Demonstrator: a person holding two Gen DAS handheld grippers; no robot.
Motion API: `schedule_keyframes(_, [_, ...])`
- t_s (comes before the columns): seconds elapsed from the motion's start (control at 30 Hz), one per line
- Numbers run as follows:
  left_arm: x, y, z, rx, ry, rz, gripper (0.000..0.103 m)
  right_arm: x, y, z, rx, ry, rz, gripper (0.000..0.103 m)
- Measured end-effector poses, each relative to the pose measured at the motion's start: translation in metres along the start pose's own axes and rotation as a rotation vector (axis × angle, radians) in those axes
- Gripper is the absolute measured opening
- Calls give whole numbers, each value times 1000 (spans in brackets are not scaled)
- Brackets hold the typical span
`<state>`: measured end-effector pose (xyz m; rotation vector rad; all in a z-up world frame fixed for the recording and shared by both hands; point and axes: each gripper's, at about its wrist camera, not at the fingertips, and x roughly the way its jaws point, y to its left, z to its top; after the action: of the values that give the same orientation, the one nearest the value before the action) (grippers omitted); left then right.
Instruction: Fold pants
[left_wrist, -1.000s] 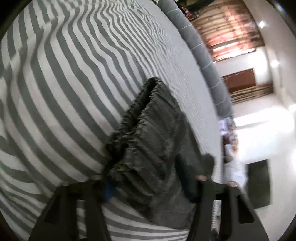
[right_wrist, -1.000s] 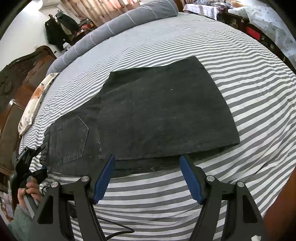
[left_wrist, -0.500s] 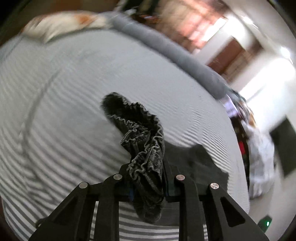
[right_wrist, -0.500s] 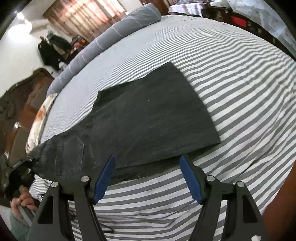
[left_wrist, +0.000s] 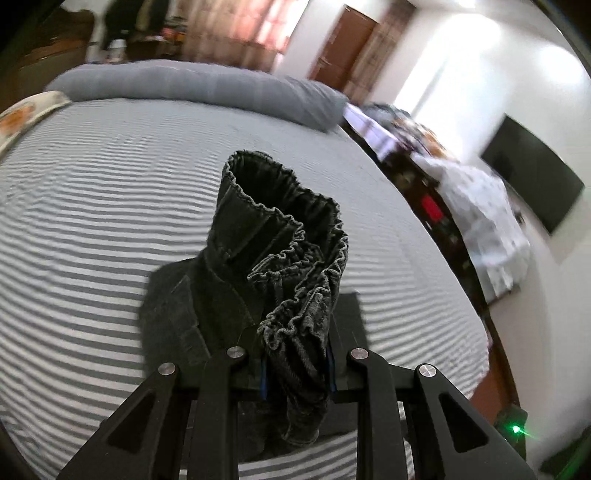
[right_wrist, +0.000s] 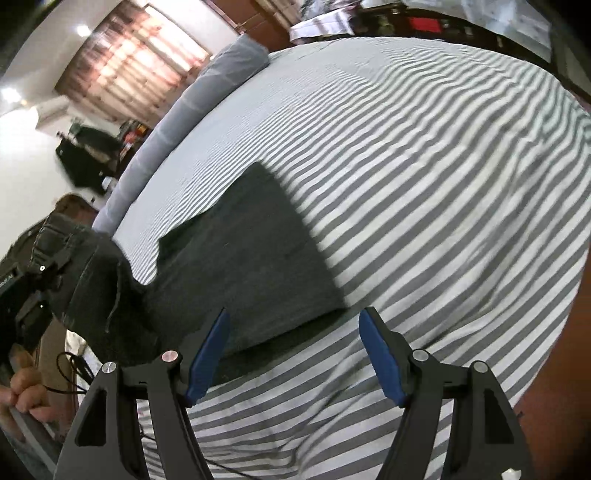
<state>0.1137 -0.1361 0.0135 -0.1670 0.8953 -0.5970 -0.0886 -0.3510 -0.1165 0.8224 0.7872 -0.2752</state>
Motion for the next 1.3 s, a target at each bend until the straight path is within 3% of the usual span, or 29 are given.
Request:
schedule_keyframes(0.2, [60,-60,-22,110,99,-18,22,-7,-38,13,95,-29,-6,70])
schedule_keyframes(0.43, [109,-81,-40,168,165,27,23,-3,-60,13,157,-18,-3,70])
schedule_keyframes(0.53, [116,-84,-45,187,194,30,30,-2,-63,13,161,-17,-8,70])
schedule_keyframes(0.63, [108,-81,-46,171,208,-27,43,-4,-63,14,155,-21,-16,70])
schedule_keyframes(0.77, [81,-71,-47,164,216,-84,50,-8,-59,15,136,-31,-24,70])
schedule_keyframes(0.87, [58,-55,-48,166,206,-79,55,-12,-48,16,108,-38,-26,70])
schedule_keyframes(0.93, [44,-38,-51,168,198,-51,56,-12,-38,17,83,-39,-17,70])
schedule_keyframes(1.13, [29,26,-68,175,204,137,57,1,17,27,-72,-5,42,69])
schedule_keyframes(1.3, [35,58,-82,128,237,204,57,28,56,45,-140,75,98,58])
